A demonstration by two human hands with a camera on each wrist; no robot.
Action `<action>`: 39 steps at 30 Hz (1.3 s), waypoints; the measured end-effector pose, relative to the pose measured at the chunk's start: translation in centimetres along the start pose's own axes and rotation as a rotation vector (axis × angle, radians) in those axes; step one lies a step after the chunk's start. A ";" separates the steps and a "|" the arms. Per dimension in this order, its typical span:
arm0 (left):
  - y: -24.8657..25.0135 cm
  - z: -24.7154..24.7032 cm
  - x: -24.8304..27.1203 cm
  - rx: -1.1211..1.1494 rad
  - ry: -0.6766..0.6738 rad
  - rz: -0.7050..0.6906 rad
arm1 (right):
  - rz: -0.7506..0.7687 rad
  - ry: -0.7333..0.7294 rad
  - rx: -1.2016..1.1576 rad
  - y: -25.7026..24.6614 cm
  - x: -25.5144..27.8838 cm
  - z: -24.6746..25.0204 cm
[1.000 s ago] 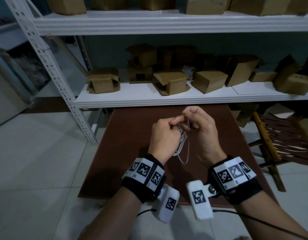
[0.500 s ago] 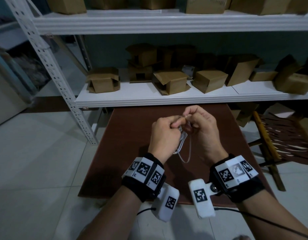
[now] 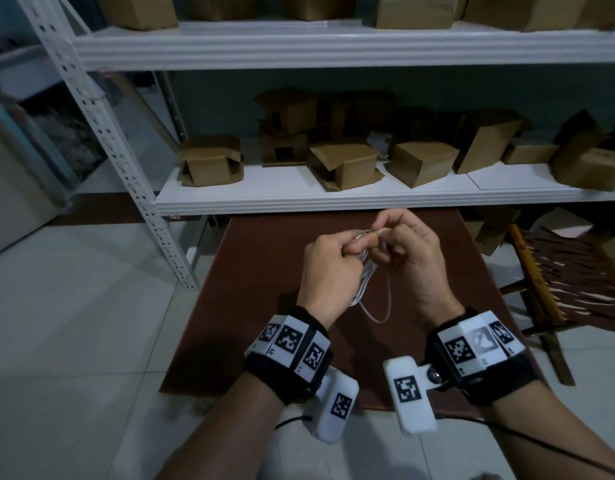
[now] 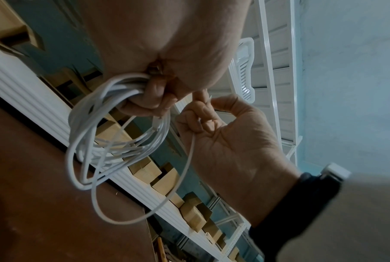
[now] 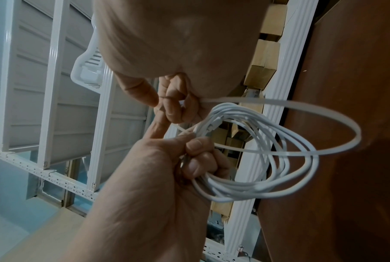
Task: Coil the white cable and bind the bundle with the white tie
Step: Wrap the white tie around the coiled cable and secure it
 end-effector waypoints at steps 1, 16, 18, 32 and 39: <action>0.0 0.0 0.0 -0.005 0.000 0.001 | 0.000 -0.004 -0.001 0.0 -0.1 0.1; -0.8 0.1 -0.5 -0.018 0.014 -0.008 | -0.099 -0.011 -0.082 0.9 -0.2 0.0; -0.8 0.1 -0.5 -0.019 0.007 -0.016 | -0.096 -0.021 -0.074 0.8 -0.2 -0.1; -0.6 0.4 -0.4 -0.006 0.012 0.002 | -0.077 -0.021 0.024 0.6 -0.1 0.0; -0.8 1.7 -0.9 -0.058 0.064 -0.004 | -0.055 -0.065 0.115 0.6 -1.0 0.7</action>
Point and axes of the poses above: each hand's wrist, its own x-axis away from the middle knuckle, its own z-axis out of the back of the hand, y = z × x, the point moved 7 cm from there along -x, towards the middle knuckle, and after that the axes turned 10 degrees about -x, right-handed, at the moved point
